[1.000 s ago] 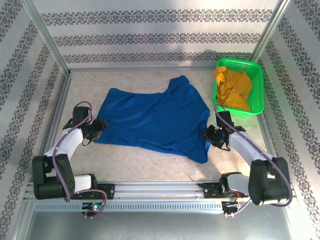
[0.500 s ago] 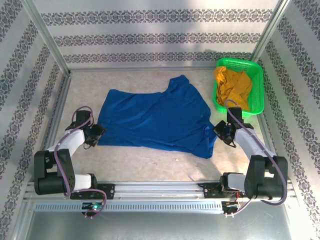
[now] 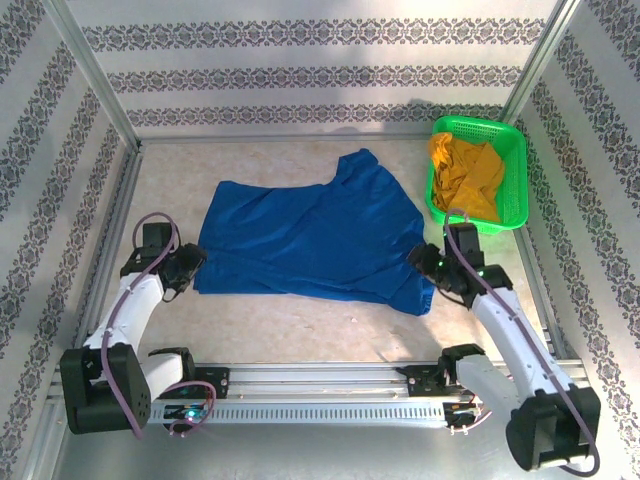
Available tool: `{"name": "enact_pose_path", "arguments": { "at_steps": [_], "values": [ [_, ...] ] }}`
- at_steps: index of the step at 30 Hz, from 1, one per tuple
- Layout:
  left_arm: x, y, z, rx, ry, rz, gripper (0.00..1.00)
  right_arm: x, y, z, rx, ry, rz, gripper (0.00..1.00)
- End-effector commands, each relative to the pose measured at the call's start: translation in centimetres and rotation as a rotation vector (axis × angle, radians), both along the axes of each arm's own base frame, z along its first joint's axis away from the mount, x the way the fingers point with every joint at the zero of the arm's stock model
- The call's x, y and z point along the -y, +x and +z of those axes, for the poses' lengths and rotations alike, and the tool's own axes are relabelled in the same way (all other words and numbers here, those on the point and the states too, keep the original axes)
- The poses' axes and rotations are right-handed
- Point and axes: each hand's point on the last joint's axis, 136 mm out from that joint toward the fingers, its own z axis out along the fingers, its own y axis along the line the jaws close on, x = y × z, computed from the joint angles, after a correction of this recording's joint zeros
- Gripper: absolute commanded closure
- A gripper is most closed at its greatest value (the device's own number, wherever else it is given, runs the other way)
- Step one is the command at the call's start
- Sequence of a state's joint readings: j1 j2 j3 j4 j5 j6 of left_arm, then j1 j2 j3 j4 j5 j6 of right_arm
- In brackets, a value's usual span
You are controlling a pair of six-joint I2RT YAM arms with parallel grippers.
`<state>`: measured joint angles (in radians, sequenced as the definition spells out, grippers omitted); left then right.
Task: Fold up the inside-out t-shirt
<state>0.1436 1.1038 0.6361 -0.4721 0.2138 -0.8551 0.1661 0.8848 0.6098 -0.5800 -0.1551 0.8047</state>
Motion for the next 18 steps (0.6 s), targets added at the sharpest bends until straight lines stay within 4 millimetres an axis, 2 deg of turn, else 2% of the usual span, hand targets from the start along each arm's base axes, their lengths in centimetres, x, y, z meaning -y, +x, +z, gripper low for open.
{"name": "enact_pose_path", "arguments": {
  "at_steps": [1,3,6,12,18],
  "values": [
    [0.8,1.1,1.6,0.025,0.011,-0.085,0.40,-1.5,-4.4,-3.4,-0.155,0.033,0.001,0.52],
    [1.1,1.6,1.7,0.029,0.008,-0.106,0.40,-2.5,-5.8,-4.7,-0.178,0.046,-0.002,0.52],
    [1.4,2.0,1.5,0.028,0.001,-0.122,0.39,-3.8,-6.5,-6.1,-0.190,0.066,-0.010,0.53],
    [2.2,2.5,0.9,0.016,0.001,-0.162,0.39,-5.9,-5.4,-6.7,-0.189,0.066,0.017,0.54],
    [2.5,2.7,0.7,0.008,0.003,-0.183,0.39,-6.6,-4.1,-6.2,-0.177,0.052,0.029,0.54]
  ]
}}
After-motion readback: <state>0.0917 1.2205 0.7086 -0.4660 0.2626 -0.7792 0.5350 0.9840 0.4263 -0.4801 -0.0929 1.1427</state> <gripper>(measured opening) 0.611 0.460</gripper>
